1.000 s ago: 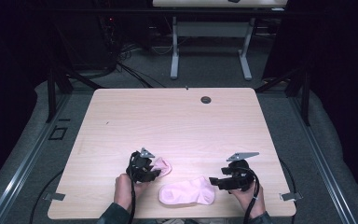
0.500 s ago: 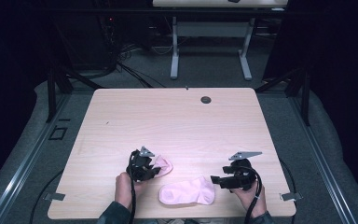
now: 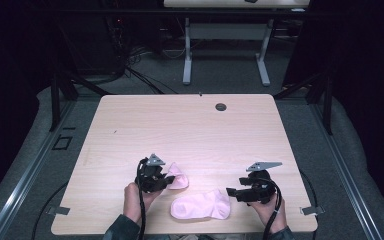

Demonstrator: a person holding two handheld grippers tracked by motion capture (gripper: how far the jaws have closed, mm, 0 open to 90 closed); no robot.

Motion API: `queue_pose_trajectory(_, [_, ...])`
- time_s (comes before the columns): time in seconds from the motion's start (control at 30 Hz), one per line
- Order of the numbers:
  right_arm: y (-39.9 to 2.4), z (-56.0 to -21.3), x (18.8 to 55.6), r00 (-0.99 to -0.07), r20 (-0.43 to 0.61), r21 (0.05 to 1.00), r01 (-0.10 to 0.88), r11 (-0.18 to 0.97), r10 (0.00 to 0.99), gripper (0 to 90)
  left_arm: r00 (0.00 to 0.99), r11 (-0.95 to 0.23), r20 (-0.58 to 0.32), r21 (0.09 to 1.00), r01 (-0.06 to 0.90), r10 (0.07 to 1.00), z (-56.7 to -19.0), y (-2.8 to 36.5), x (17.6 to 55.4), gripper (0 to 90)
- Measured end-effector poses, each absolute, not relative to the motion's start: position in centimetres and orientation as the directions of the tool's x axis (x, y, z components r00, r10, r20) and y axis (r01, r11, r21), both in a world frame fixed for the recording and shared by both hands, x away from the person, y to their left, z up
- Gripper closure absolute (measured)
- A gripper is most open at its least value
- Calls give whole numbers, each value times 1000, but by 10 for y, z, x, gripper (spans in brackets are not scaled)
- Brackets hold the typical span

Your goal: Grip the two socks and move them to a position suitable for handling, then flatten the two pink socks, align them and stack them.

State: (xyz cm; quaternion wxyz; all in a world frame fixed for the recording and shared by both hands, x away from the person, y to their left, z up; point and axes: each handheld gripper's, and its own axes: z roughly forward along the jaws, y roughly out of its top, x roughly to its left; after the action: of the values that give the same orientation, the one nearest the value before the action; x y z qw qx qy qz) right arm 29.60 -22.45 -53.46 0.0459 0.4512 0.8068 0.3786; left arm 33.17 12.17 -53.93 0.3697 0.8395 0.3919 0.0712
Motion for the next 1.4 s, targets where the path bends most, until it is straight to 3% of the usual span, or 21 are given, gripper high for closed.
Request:
queue_pose_trajectory(0.57, [-204, -521, 305, -643, 249, 678, 650, 344, 724, 286, 730, -359, -238, 748, 558, 640, -512, 108, 330, 802])
queue_pose_trajectory(0.9, [-168, -513, 321, -723, 248, 700, 593, 397, 645, 340, 768, -297, -351, 773, 560, 535, -506, 97, 330, 799])
queue_pose_trajectory(0.93, [-164, -518, 329, -726, 282, 691, 607, 393, 627, 417, 776, -274, -385, 780, 563, 500, -508, 97, 331, 798])
queue_pose_trajectory(0.97, [-164, -518, 329, -726, 282, 691, 607, 393, 627, 417, 776, -274, -385, 780, 563, 500, -508, 97, 331, 798])
queue_pose_trajectory(1.0, [-162, -525, 336, -726, 332, 677, 628, 384, 602, 558, 772, -262, -409, 775, 575, 486, -510, 96, 332, 797])
queue_pose_trajectory(1.03, [-162, -525, 336, -726, 332, 677, 628, 384, 602, 558, 772, -262, -409, 775, 575, 486, -510, 96, 332, 795])
queue_pose_trajectory(1.17, [-158, -529, 339, -721, 341, 669, 636, 383, 603, 836, 764, -258, -415, 769, 585, 494, -517, 96, 334, 779])
queue_pose_trajectory(1.4, [-161, -528, 336, -698, 247, 650, 634, 420, 672, 858, 722, -271, -398, 737, 619, 566, -535, 101, 341, 704])
